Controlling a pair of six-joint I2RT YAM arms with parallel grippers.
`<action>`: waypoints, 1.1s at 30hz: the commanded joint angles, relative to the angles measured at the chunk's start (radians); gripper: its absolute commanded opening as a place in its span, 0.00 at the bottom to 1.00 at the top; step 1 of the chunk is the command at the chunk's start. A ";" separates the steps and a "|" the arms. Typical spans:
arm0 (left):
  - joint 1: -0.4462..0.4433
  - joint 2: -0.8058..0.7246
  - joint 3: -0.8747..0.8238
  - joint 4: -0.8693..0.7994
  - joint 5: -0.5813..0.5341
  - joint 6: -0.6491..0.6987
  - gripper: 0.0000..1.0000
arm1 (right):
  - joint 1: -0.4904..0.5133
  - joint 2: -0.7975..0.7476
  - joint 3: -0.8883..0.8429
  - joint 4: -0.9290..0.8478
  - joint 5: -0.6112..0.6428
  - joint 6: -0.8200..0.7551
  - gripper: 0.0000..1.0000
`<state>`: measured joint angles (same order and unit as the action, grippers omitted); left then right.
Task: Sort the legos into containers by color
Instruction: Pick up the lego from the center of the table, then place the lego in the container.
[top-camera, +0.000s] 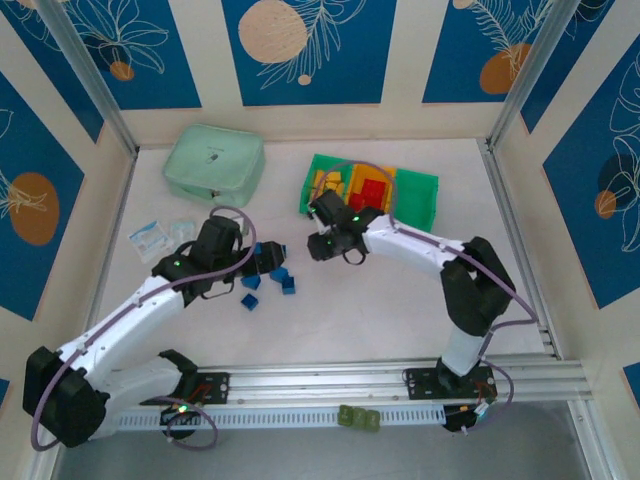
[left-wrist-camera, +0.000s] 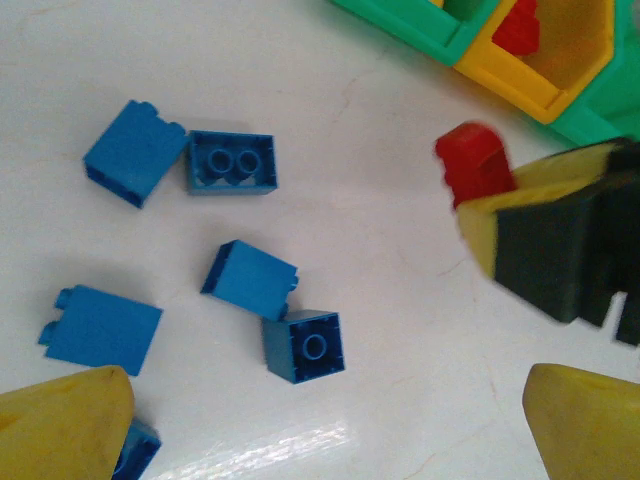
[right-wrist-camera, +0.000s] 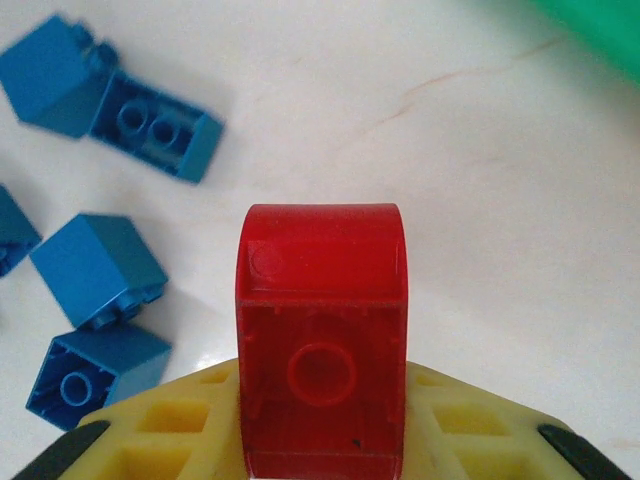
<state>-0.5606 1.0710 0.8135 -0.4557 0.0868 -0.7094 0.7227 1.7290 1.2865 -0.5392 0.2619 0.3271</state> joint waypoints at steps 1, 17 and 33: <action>-0.002 0.035 0.046 0.077 0.081 0.005 0.99 | -0.092 -0.040 0.018 -0.073 -0.004 0.023 0.35; -0.007 0.260 0.164 0.188 0.158 0.005 0.99 | -0.380 0.230 0.367 -0.107 0.046 0.004 0.38; -0.005 0.246 0.204 0.114 0.115 0.048 0.99 | -0.366 0.214 0.373 -0.081 0.005 0.019 0.61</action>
<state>-0.5613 1.3495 1.0000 -0.3119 0.2165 -0.6865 0.3378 2.0296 1.7000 -0.6342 0.3058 0.3332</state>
